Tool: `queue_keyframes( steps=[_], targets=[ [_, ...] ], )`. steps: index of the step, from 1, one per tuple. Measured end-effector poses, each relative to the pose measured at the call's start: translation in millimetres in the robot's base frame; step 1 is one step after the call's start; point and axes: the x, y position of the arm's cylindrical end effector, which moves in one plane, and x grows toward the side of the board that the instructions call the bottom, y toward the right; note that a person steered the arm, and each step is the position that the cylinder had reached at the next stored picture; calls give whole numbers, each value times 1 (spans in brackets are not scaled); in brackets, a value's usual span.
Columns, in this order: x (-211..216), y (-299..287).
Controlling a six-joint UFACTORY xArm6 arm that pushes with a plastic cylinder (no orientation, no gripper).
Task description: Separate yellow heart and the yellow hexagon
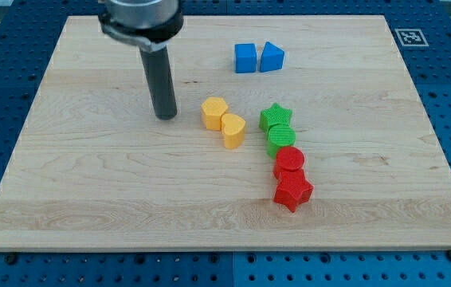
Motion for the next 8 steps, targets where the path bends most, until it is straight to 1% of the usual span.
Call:
queue_keyframes(
  steps=[1, 2, 3, 4, 5, 7, 8],
  targets=[
    [51, 16],
    [84, 55],
    [92, 100],
    [84, 101],
    [65, 98],
    [18, 57],
    [-3, 50]
  ],
)
